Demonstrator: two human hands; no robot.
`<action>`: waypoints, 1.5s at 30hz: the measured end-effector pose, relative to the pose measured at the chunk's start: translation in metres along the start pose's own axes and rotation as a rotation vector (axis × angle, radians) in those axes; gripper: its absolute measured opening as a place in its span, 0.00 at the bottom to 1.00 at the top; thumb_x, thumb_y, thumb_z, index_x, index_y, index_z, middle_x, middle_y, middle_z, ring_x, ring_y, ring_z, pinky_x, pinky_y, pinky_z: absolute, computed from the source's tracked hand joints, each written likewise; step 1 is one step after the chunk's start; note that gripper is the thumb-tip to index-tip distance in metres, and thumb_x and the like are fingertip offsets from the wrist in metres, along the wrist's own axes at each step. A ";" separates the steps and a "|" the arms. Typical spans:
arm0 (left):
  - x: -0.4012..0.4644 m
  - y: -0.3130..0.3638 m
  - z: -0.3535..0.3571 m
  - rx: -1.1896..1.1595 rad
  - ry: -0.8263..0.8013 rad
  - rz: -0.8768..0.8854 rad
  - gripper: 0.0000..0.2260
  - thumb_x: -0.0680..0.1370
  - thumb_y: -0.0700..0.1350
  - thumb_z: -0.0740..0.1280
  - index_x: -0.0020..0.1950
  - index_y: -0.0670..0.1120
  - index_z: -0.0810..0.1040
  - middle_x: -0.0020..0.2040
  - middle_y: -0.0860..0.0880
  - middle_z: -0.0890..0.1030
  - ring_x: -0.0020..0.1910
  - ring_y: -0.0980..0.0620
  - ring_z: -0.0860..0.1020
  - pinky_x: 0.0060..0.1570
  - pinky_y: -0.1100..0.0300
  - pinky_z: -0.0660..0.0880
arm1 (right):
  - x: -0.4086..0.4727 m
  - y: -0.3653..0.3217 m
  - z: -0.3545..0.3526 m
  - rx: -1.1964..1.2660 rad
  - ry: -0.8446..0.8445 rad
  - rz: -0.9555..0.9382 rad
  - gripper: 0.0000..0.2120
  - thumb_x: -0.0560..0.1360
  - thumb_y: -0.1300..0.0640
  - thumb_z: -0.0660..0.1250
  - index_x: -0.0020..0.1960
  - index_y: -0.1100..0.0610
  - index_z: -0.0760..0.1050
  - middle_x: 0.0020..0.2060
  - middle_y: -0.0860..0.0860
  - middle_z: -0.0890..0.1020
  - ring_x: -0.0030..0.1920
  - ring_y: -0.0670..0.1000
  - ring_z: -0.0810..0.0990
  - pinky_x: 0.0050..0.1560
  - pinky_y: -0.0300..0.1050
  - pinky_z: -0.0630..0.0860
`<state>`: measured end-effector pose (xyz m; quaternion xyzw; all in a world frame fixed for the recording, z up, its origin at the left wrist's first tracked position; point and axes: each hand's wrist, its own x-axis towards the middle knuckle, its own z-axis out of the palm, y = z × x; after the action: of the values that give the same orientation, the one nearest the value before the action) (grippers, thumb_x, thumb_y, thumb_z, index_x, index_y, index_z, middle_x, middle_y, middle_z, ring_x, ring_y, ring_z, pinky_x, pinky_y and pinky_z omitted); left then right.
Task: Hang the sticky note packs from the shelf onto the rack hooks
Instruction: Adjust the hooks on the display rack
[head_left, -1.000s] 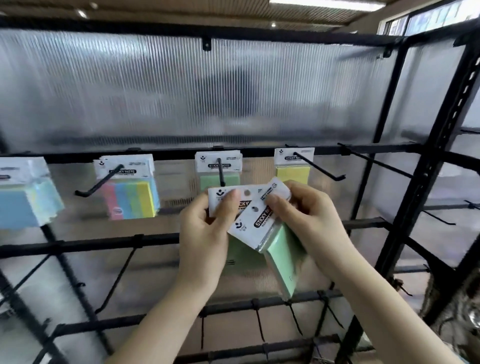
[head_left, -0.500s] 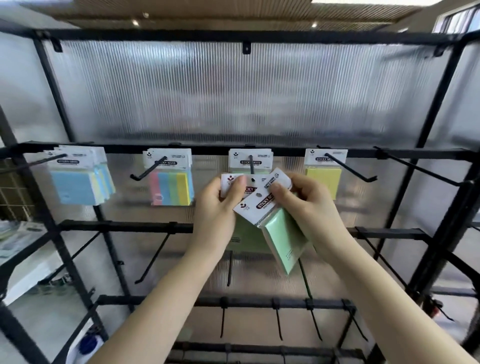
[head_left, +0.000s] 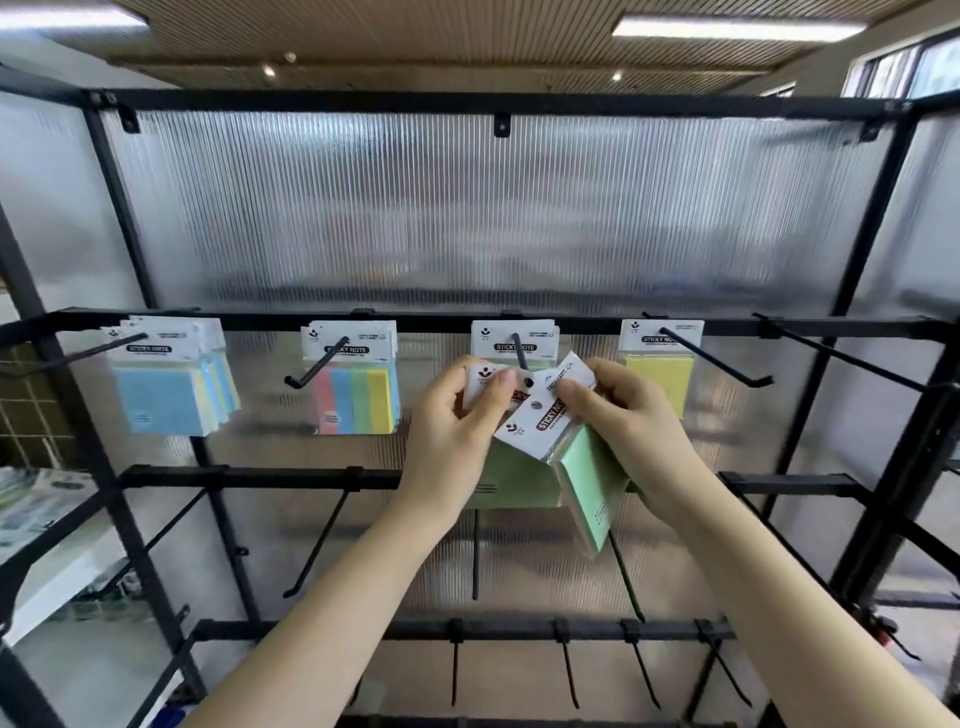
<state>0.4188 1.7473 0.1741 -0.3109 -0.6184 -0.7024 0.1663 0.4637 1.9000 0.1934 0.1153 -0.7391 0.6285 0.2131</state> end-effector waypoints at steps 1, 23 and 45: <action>0.000 0.001 0.000 -0.001 -0.002 -0.003 0.06 0.76 0.49 0.66 0.42 0.51 0.81 0.36 0.55 0.82 0.39 0.59 0.80 0.37 0.68 0.74 | 0.001 0.001 0.000 0.018 0.003 0.012 0.05 0.74 0.53 0.70 0.39 0.47 0.81 0.37 0.48 0.85 0.37 0.46 0.82 0.34 0.36 0.75; 0.046 -0.055 0.004 0.345 0.273 0.008 0.12 0.75 0.45 0.70 0.56 0.46 0.73 0.49 0.56 0.73 0.51 0.55 0.73 0.51 0.70 0.68 | 0.055 0.045 -0.003 -0.346 0.256 0.070 0.12 0.76 0.51 0.68 0.55 0.52 0.70 0.49 0.48 0.77 0.45 0.46 0.78 0.38 0.35 0.70; -0.004 -0.028 -0.006 0.226 -0.102 -0.136 0.27 0.75 0.61 0.58 0.45 0.36 0.78 0.41 0.37 0.80 0.39 0.45 0.77 0.40 0.57 0.69 | -0.002 0.050 0.029 -0.175 0.419 -0.074 0.06 0.79 0.55 0.63 0.43 0.53 0.72 0.35 0.51 0.76 0.33 0.41 0.70 0.34 0.32 0.67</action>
<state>0.4033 1.7456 0.1497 -0.2829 -0.7207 -0.6213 0.1209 0.4387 1.8804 0.1445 -0.0097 -0.7257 0.5639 0.3941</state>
